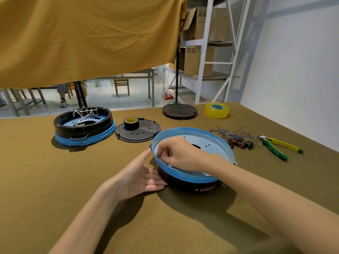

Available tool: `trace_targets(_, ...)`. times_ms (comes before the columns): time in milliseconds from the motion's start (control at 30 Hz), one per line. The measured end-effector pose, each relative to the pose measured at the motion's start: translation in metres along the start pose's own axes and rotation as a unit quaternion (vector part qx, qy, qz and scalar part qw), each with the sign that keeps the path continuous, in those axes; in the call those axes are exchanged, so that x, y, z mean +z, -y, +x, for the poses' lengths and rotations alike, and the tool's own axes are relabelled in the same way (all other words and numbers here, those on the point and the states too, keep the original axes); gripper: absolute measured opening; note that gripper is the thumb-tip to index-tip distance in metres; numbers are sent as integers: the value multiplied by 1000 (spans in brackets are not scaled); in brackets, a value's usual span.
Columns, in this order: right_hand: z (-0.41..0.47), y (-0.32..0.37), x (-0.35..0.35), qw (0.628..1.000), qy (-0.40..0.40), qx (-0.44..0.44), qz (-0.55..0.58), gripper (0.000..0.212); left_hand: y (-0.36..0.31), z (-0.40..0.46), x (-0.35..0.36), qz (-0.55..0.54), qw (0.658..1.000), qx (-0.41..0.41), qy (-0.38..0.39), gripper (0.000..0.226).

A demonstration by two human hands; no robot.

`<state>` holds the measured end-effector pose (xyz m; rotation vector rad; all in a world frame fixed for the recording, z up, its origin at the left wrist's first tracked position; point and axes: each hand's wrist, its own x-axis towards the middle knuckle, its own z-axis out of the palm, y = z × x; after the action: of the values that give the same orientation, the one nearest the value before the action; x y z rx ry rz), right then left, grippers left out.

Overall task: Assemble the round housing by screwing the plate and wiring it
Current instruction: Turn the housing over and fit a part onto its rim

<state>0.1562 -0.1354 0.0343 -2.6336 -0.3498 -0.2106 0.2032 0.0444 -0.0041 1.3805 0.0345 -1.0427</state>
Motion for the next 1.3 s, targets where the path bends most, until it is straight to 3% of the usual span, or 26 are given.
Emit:
trace_targets(67, -4, -4, 1, 1000, -9, -15, 24, 7, -2, -3, 1, 2, 1000, -11, 16, 98)
trace_targets(133, -5, -8, -1, 999, -9, -16, 50, 9, -1, -6, 5, 13, 1000, -1, 5, 102)
trace_targets(633, -7, -12, 8, 998, -27, -31, 45, 4, 8, -1, 15, 48, 995, 53, -68, 78)
trace_targets(1133, -4, -8, 5, 999, 1, -7, 51, 14, 12, 4, 13, 53, 994, 72, -70, 79)
trace_targets(1300, -12, -3, 2, 995, -47, 20, 84, 6, 13, -1, 21, 22, 989, 105, -102, 78)
